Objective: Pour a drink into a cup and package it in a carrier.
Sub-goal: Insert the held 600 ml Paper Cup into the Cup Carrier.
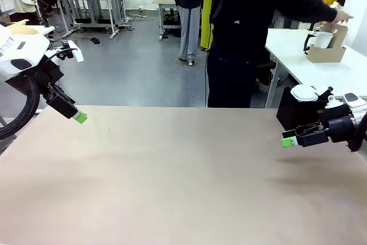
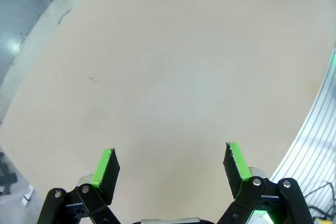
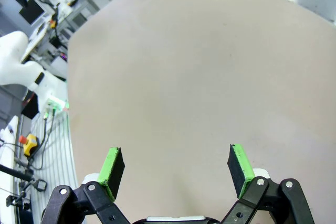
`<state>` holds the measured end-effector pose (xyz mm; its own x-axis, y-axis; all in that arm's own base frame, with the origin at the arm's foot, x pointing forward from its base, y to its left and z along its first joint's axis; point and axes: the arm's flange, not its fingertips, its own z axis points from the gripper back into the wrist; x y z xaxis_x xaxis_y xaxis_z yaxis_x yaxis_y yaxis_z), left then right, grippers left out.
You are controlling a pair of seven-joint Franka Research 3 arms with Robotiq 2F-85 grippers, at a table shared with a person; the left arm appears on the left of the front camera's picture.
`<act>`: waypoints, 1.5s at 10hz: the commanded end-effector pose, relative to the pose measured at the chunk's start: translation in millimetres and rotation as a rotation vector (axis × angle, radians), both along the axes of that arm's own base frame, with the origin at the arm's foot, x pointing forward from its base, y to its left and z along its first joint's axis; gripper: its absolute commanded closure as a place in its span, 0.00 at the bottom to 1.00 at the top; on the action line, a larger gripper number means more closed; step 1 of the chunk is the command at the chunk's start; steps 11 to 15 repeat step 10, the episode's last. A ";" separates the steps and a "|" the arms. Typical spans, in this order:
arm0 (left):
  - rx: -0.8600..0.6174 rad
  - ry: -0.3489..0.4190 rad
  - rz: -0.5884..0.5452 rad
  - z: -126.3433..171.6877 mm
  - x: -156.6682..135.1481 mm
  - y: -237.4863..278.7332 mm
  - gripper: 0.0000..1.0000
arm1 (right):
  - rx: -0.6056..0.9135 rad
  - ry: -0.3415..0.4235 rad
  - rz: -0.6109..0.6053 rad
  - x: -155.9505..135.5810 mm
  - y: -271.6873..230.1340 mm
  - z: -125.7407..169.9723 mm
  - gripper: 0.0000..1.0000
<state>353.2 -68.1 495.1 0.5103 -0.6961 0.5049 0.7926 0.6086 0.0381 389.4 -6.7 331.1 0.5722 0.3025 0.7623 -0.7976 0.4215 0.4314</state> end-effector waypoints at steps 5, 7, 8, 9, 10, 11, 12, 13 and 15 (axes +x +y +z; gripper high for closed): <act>-0.011 0.006 0.010 0.9 -0.8 -0.4 0.00 | 0.009 -0.007 -0.002 0.8 2.2 -0.1 0.00; -0.011 0.006 0.010 0.9 -0.8 -0.4 0.00 | 0.009 -0.007 -0.002 0.8 2.2 -0.1 0.00; -0.011 0.006 0.010 0.9 -0.8 -0.4 0.00 | 0.009 -0.007 -0.002 0.8 2.2 -0.1 0.00; -0.011 0.006 0.010 0.9 -0.8 -0.4 0.00 | 0.009 -0.007 -0.002 0.8 2.2 -0.1 0.00; -0.011 0.006 0.010 0.9 -0.8 -0.4 0.00 | 0.009 -0.007 -0.002 0.8 2.2 -0.1 0.00; -0.011 0.006 0.010 0.9 -0.8 -0.4 0.00 | 0.009 -0.007 -0.002 0.8 2.2 -0.1 0.00; -0.011 0.006 0.010 0.9 -0.8 -0.4 0.00 | 0.009 -0.007 -0.002 0.8 2.2 -0.1 0.00; -0.011 0.006 0.010 0.9 -0.8 -0.4 0.00 | 0.009 -0.007 -0.002 0.8 2.2 -0.1 0.00; -0.011 0.006 0.010 0.9 -0.8 -0.4 0.00 | 0.009 -0.007 -0.002 0.8 2.2 -0.1 0.00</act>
